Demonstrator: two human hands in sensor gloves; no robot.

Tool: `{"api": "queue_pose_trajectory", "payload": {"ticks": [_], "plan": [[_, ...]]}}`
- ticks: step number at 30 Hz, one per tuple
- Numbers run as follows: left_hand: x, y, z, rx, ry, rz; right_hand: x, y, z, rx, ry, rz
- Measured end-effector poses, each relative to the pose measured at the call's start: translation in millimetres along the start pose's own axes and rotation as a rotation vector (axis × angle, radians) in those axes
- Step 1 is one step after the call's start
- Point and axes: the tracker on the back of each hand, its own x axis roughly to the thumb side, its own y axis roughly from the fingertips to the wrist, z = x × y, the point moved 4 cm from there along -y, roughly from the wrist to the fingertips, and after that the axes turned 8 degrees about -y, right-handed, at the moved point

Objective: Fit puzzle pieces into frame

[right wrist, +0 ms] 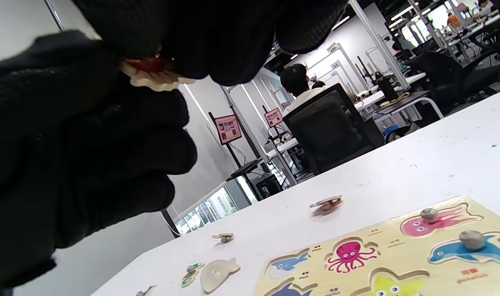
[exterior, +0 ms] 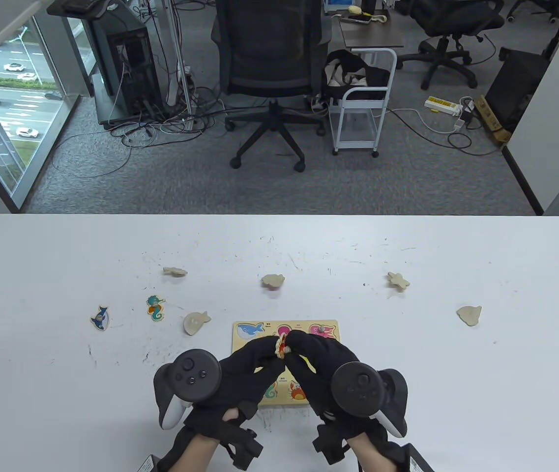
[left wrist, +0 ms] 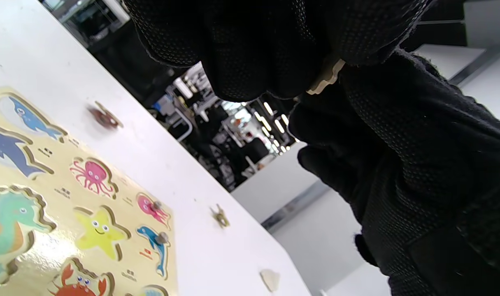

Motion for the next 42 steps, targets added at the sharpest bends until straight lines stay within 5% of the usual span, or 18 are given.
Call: {"api": "queue_pose_trajectory", "payload": {"ticks": [12,18,24,30,42], "plan": [[-1,-3,0,-0.03,-0.029,0.038,-8,-4,1,0.046,-0.028,0.004],[-11,-4,-16,0.01,-0.114,0.017,-4,-3,0,0.028,0.156,0.022],[-18,1,-43,0.155,-0.527,-0.083,0,-4,-5,0.035,0.442,0.039],[-31,3,-53,0.176,-0.736,-0.195,-4,-15,-28,0.12,0.782,0.045],[-40,7,-66,0.243,-0.797,-0.241,-40,-15,-89,0.371,0.992,0.053]]}}
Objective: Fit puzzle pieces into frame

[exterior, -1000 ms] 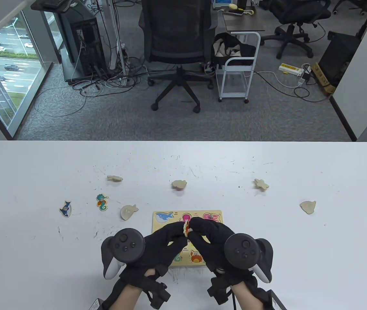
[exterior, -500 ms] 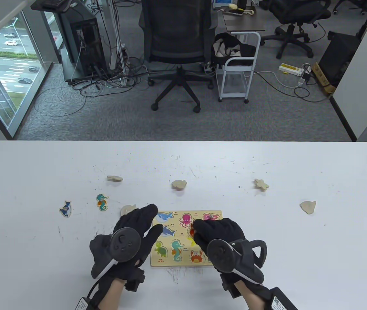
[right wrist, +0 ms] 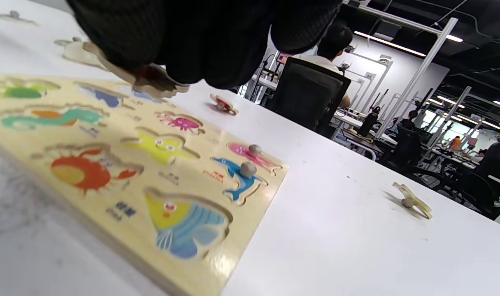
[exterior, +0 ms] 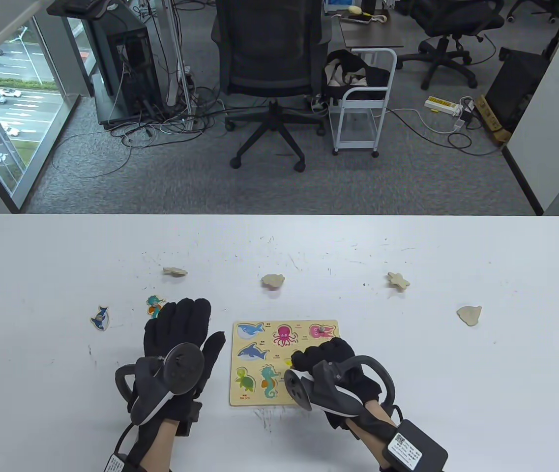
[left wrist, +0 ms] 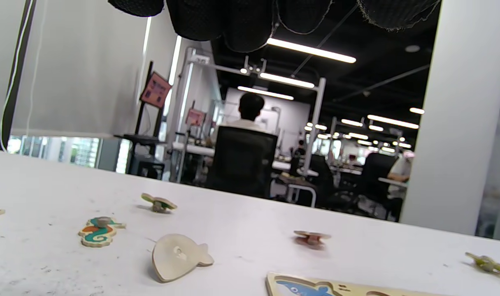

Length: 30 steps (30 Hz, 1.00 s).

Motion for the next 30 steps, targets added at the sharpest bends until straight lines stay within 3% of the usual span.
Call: {"api": "queue_pose_trajectory", "payload": {"ticks": [10,30], "plan": [[-2,0,-1,0.009,0.016,-0.002,12,3,-34,0.073,0.037,0.056],[-1,0,-2,0.01,0.015,-0.001,23,-1,-43,0.072,0.058,0.073]]}}
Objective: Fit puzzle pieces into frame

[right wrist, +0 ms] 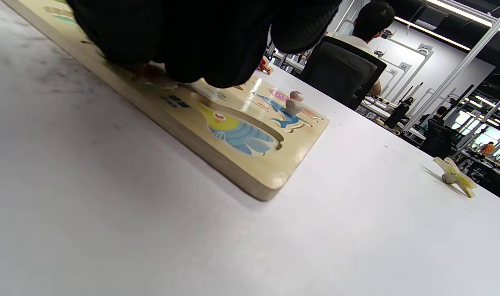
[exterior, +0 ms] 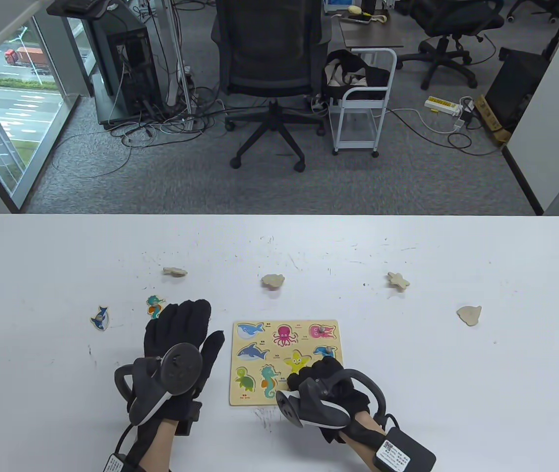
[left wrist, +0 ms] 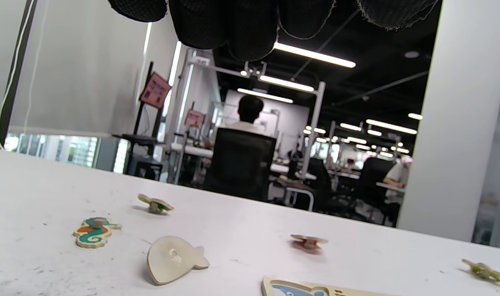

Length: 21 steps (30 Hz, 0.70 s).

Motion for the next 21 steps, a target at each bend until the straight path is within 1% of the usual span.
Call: {"api": "queue_pose_trajectory", "payload": {"ticks": [8,11,13,17,19,21], "plan": [[0,0,-1,0.001,0.0,0.001,0,0,-1,0.004,-0.009,-0.003],[0,0,-1,0.003,0.003,0.0,-6,2,2,-0.003,-0.023,-0.018],[-1,0,-1,0.003,0.004,-0.001,-16,4,6,-0.013,-0.059,-0.042],[-1,0,-2,0.004,0.0,-0.002,-50,9,15,-0.021,-0.123,-0.147],[-1,0,-2,0.005,-0.001,-0.003,-73,12,20,-0.01,-0.161,-0.218],[-1,0,-2,0.005,-0.002,-0.004,-96,14,26,-0.041,-0.15,-0.261]]}}
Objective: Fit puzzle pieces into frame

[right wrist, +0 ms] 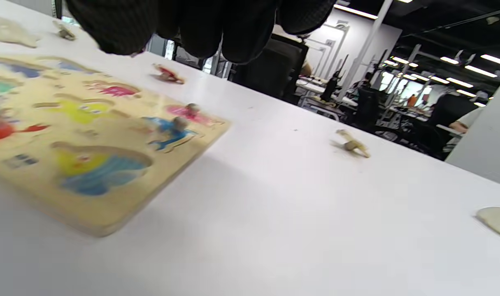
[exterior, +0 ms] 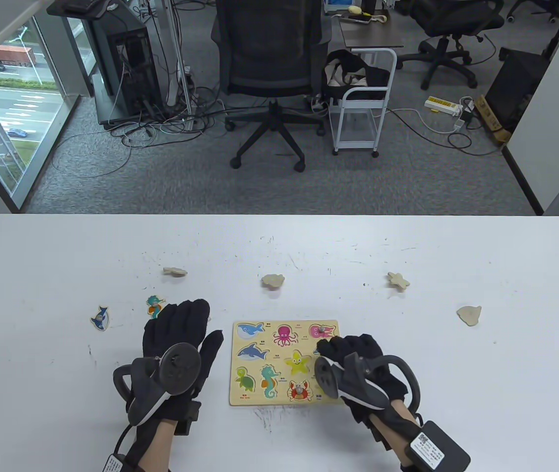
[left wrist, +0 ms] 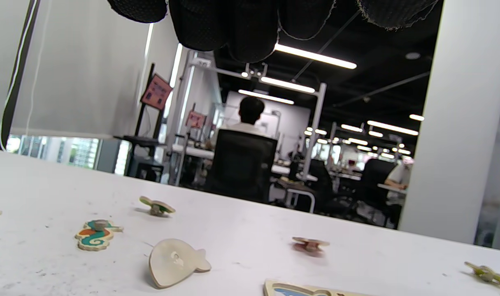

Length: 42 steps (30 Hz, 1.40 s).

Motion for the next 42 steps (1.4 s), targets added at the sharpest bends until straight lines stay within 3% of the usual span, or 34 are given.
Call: {"api": "queue_pose_trajectory", "payload": {"ticks": [11,17,21,29,36,42], "plan": [[-3,0,-2,0.009,-0.012,-0.015,-142,-32,26,-0.021,-0.05,-0.418],[-9,-1,-4,0.016,-0.031,-0.041,-211,-51,12,0.062,-0.046,-0.64],[-13,-1,-6,0.023,-0.041,-0.057,-251,-61,-10,0.149,-0.113,-0.785],[-18,-2,-4,0.017,-0.054,-0.082,-289,-68,-52,0.246,-0.272,-0.928],[-19,-5,3,-0.012,-0.079,-0.091,-296,-74,-84,0.338,-0.308,-0.982],[-16,-6,10,-0.033,-0.101,-0.09,-296,-74,-96,0.367,-0.312,-0.99]]}}
